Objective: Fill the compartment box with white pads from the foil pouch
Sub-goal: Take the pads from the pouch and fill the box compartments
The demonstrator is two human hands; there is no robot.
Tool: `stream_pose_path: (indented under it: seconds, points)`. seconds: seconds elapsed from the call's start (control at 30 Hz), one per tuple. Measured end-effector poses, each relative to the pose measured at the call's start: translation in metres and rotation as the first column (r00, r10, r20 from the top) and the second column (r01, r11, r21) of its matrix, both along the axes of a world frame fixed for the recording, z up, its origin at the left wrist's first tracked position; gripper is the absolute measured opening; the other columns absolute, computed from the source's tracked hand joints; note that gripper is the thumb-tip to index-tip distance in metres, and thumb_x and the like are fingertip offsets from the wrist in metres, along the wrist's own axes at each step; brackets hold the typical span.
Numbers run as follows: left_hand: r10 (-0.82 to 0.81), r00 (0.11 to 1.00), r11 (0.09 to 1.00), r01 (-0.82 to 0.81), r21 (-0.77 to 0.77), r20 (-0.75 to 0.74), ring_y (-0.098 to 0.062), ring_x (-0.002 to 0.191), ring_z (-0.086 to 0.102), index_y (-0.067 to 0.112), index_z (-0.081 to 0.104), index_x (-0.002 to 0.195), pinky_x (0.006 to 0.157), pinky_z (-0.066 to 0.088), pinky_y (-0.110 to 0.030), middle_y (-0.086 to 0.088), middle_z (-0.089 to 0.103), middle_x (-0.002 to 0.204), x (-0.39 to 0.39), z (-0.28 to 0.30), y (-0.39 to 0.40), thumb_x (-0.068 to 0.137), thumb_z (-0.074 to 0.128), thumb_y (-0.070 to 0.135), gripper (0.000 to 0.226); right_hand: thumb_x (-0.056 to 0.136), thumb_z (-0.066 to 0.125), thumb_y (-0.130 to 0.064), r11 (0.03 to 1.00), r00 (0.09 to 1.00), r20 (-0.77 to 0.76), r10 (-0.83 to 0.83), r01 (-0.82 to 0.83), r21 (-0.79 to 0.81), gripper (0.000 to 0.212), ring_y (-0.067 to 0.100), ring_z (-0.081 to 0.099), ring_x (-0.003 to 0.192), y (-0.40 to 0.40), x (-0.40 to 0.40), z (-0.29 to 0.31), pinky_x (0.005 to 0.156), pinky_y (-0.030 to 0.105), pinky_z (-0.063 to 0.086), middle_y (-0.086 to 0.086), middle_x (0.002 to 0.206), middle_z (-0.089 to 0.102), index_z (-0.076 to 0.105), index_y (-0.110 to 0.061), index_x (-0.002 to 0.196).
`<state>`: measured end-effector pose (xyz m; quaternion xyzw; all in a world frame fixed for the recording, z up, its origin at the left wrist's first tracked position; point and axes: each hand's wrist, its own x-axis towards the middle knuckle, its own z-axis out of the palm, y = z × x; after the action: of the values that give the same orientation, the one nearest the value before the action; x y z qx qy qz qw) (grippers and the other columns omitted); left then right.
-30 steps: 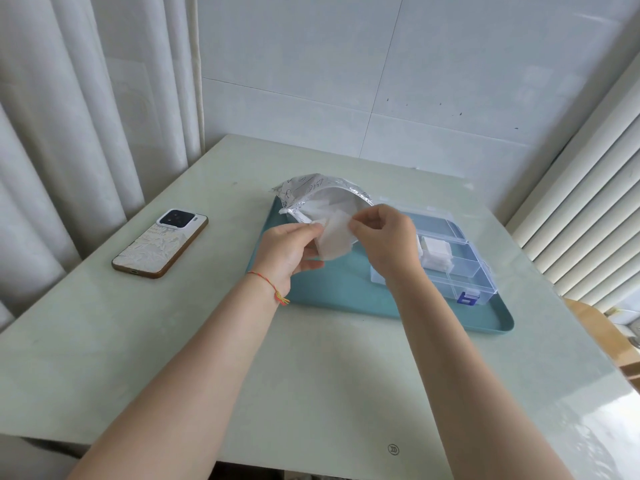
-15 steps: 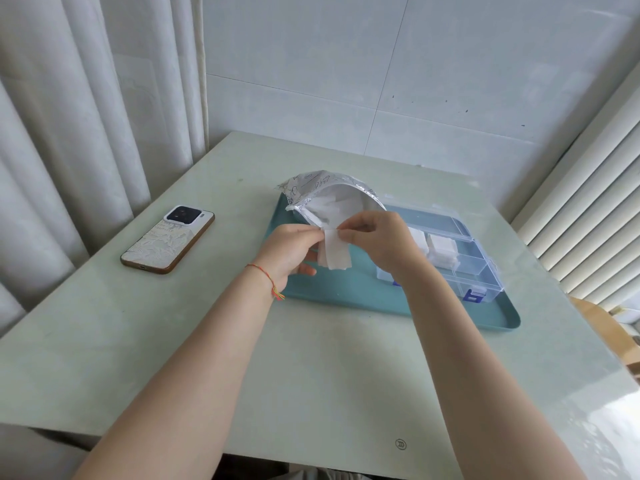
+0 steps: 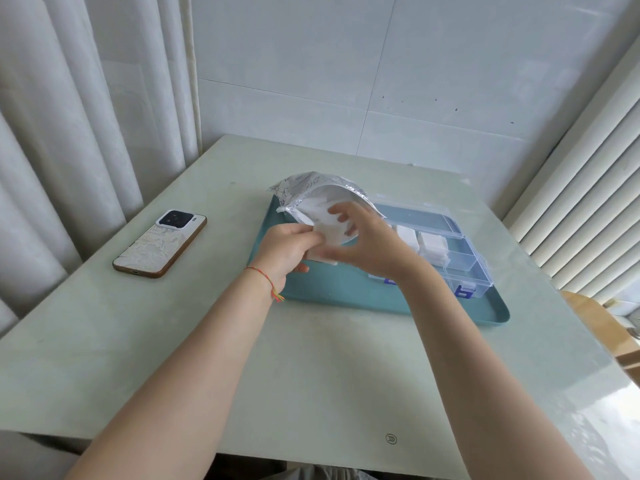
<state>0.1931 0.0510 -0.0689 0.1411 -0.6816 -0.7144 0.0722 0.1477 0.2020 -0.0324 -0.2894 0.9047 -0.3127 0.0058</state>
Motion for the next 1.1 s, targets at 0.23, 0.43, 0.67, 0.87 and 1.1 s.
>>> stream_pose_path:
  seconds: [0.23,0.43,0.67,0.87,1.1]
  points:
    - [-0.119,0.993,0.988,0.121,0.096,-0.026,-0.016,0.072,0.065,0.018,0.072,0.091,0.064,0.057,-0.03,-0.002,0.07,0.083,-0.011,0.021,0.035,0.09,0.063,0.013,0.01,0.075,0.073,-0.057,0.96,0.982,-0.187,0.03,0.024,0.28,0.076,0.02,0.044,0.124,0.027,0.001,0.018,0.103,0.039,0.036,-0.004,0.131,0.052,0.045,-0.021,0.136]
    - [-0.349,0.935,0.921,0.354,0.165,-0.056,-0.023,0.074,0.068,0.004,0.063,0.116,0.06,0.059,-0.035,-0.009,0.069,0.091,-0.031,0.046,0.089,0.096,0.051,0.004,0.023,0.077,0.071,-0.056,0.969,0.975,-0.212,-0.069,0.116,0.217,0.059,0.022,0.051,0.103,0.071,-0.011,0.032,0.088,0.037,0.041,-0.003,0.106,0.059,0.049,-0.019,0.117]
    - [-0.442,0.894,0.87,0.448,0.207,-0.077,-0.036,0.087,0.071,-0.001,0.062,0.111,0.062,0.059,-0.035,-0.022,0.07,0.103,-0.066,0.058,0.143,0.099,0.031,0.002,0.034,0.091,0.064,-0.022,0.892,0.933,0.329,-0.146,0.268,-0.364,0.017,0.023,0.068,0.094,0.147,-0.046,0.034,0.085,0.039,0.058,0.007,0.1,0.07,0.067,-0.012,0.105]
    - [-0.407,0.913,0.913,0.408,-0.007,0.018,-0.039,0.084,0.07,-0.011,0.048,0.124,0.067,0.061,-0.043,-0.032,0.064,0.112,-0.1,0.053,0.175,0.096,0.039,0.0,0.031,0.089,0.067,-0.013,0.818,0.875,0.467,-0.127,0.359,-0.449,0.01,0.02,0.064,0.078,0.183,-0.075,0.026,0.08,0.034,0.057,0.009,0.086,0.068,0.067,-0.006,0.095]
    - [-0.298,0.954,0.836,0.281,-0.471,0.04,-0.026,0.076,0.069,0.015,0.067,0.085,0.078,0.058,-0.043,-0.01,0.072,0.088,-0.125,0.044,0.18,0.089,0.059,0.007,0.013,0.09,0.064,-0.023,0.931,0.939,0.231,-0.255,0.303,-0.205,0.008,0.016,0.056,0.066,0.197,-0.104,0.025,0.059,0.028,0.047,0.002,0.092,0.067,0.065,-0.017,0.095]
